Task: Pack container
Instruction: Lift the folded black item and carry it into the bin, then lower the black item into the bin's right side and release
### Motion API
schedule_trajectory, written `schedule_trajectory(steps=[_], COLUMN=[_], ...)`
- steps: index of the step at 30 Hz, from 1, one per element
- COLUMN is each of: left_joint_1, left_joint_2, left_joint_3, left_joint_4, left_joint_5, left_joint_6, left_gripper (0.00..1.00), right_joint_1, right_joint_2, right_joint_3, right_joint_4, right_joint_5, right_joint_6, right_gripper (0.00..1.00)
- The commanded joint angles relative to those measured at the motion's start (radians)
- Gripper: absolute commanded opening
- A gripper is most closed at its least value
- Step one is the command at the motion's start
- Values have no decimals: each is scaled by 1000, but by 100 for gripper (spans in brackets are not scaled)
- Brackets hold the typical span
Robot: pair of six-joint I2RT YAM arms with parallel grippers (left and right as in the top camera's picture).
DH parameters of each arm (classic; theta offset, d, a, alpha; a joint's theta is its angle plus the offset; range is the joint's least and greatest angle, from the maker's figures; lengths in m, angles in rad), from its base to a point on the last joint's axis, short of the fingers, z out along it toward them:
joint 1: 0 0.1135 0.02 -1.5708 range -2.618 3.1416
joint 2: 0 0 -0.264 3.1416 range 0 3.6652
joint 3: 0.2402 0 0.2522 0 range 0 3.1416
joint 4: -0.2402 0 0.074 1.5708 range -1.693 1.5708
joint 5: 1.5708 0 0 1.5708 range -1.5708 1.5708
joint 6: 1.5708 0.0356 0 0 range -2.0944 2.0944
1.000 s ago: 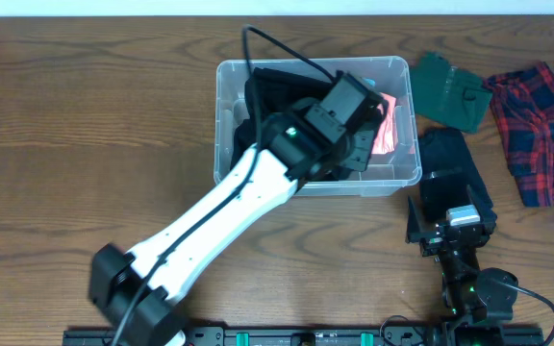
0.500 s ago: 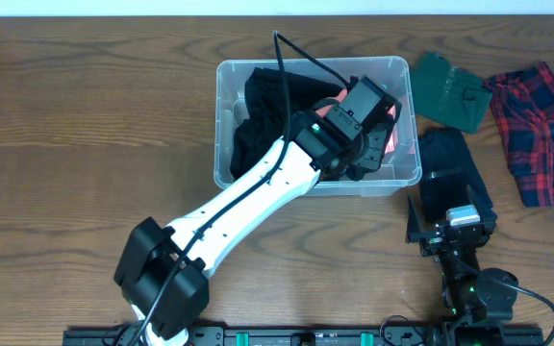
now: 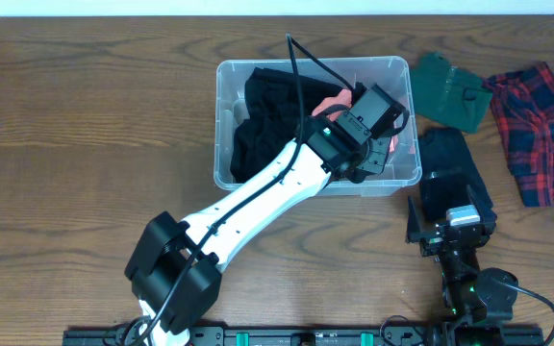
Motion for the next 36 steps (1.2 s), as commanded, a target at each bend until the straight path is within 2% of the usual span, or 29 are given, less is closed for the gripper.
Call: schedule_trajectory(steps=[1, 3, 4, 6, 8, 10, 12, 21, 22, 23, 25, 26, 36], left_joint_1=[2, 2, 2, 2, 2, 2, 3, 17, 18, 17, 15, 16, 16], left_joint_2=[27, 29, 29, 29, 29, 29, 27, -44, -51, -58, -62, -61, -12], left_joint_3=[11, 11, 11, 11, 11, 11, 11, 34, 34, 34, 34, 34, 13], left_joint_4=[15, 34, 46, 61, 67, 66, 69, 101, 101, 100, 90, 83, 74], left_joint_5=[-22, 3, 15, 15, 15, 15, 15, 15, 15, 16, 21, 30, 107], left_joint_6=[-2, -2, -1, -1, 1, 8, 44, 68, 67, 67, 67, 67, 93], left_gripper=[7, 8, 15, 41, 56, 75, 79, 80, 76, 61, 14, 6, 6], right_joint_1=[-12, -12, -12, -12, -12, -12, -12, -12, -12, -12, -12, -12, -12], right_joint_2=[-5, -5, -5, -5, -5, -5, -5, -5, -5, -5, -5, -5, -5], right_joint_3=[-2, -2, -2, -2, -2, -2, -2, -2, -2, -2, -2, -2, -2], right_joint_4=[-4, -4, -4, -4, -4, -4, -4, -4, -4, -4, -4, -4, -4], right_joint_5=[-4, -4, -4, -4, -4, -4, -4, -4, -4, -4, -4, -4, -4], right_joint_6=[-6, -6, -6, -6, -6, -6, -6, -6, -6, -6, -6, -6, -6], right_gripper=[99, 99, 99, 99, 99, 99, 99, 99, 99, 99, 99, 99, 99])
